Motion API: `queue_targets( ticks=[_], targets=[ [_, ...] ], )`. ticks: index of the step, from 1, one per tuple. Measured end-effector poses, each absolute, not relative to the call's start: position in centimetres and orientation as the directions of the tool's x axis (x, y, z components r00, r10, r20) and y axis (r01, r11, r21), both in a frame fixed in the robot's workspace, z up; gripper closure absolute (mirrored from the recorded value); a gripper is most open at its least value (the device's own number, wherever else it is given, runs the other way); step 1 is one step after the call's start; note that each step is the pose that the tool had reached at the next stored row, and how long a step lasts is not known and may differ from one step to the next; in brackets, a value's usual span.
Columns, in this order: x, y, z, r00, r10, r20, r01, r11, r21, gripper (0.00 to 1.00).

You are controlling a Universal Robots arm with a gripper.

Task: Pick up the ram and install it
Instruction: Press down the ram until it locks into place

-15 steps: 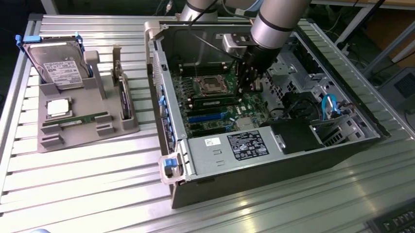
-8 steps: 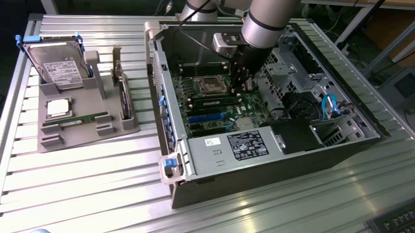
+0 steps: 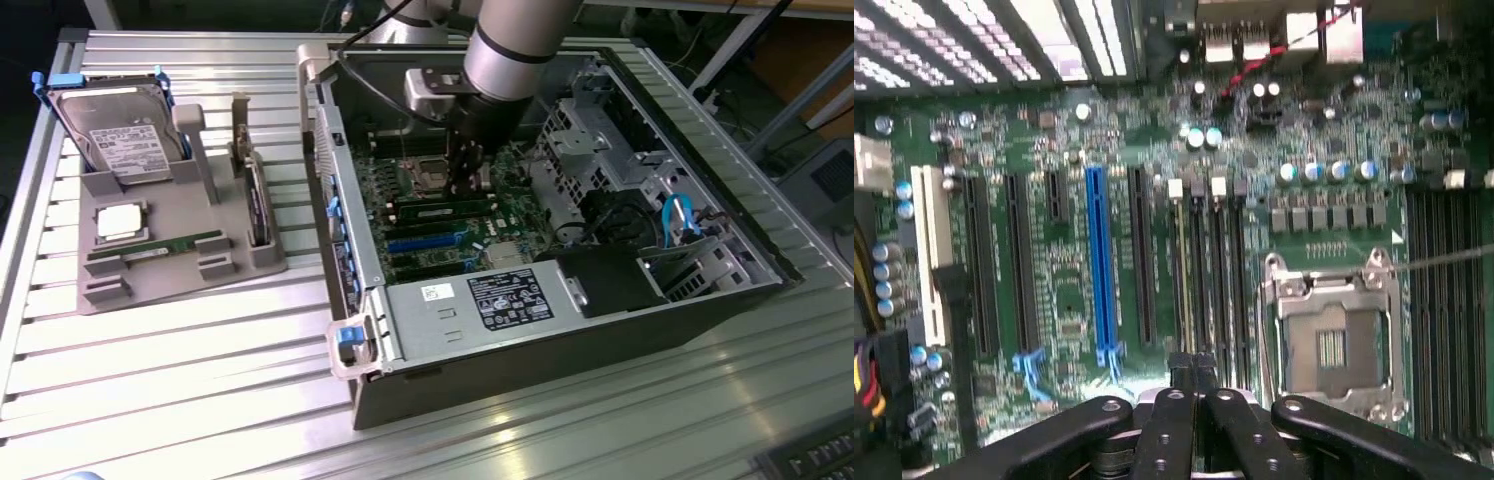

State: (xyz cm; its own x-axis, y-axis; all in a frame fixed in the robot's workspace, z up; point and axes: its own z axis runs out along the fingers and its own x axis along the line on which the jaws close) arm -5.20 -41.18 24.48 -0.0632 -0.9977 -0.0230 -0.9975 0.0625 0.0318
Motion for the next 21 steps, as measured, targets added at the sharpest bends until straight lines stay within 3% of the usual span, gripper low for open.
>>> queue_targets(
  ticks=[21],
  targets=[
    [-8.9, -41.2, 24.5, -0.063, -0.998, -0.023, -0.998, 0.063, 0.026, 0.89]
  ],
)
